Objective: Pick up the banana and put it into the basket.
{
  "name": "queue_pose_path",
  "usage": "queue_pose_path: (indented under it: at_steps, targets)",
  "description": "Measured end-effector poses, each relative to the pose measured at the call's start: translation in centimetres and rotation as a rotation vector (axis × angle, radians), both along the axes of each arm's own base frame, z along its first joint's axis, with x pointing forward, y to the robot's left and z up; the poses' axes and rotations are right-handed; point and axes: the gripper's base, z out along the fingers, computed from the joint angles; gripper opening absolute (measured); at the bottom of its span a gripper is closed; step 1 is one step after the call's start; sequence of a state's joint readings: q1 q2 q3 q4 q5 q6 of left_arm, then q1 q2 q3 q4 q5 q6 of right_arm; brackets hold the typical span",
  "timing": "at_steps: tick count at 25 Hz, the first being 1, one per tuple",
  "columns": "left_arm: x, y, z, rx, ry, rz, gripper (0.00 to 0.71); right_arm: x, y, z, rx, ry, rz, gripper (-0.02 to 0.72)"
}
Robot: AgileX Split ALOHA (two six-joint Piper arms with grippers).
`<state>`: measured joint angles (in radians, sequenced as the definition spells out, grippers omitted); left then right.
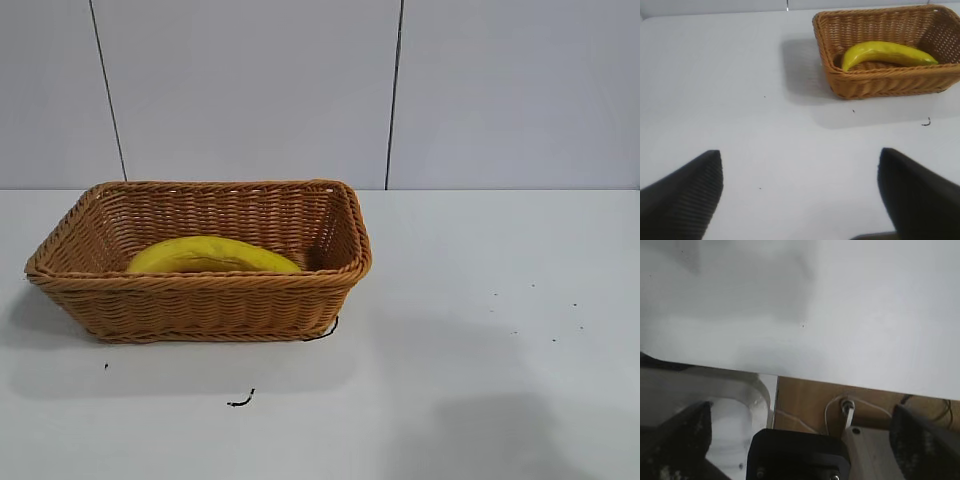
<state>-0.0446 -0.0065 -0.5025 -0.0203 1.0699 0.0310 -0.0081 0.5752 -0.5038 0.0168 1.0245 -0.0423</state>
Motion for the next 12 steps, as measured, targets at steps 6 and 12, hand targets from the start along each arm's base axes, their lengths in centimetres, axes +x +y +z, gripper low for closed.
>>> queue_pose_path:
  at_steps: [6, 12]
  targets:
    - [0.0, 0.0, 0.0, 0.0, 0.0, 0.0, 0.635, -4.8, 0.0, 1.9, -0.002, -0.331, 0.0, 0.656]
    - [0.0, 0.0, 0.0, 0.0, 0.0, 0.0, 0.635, -8.1, 0.1, 2.2, -0.004, -0.537, 0.0, 0.656]
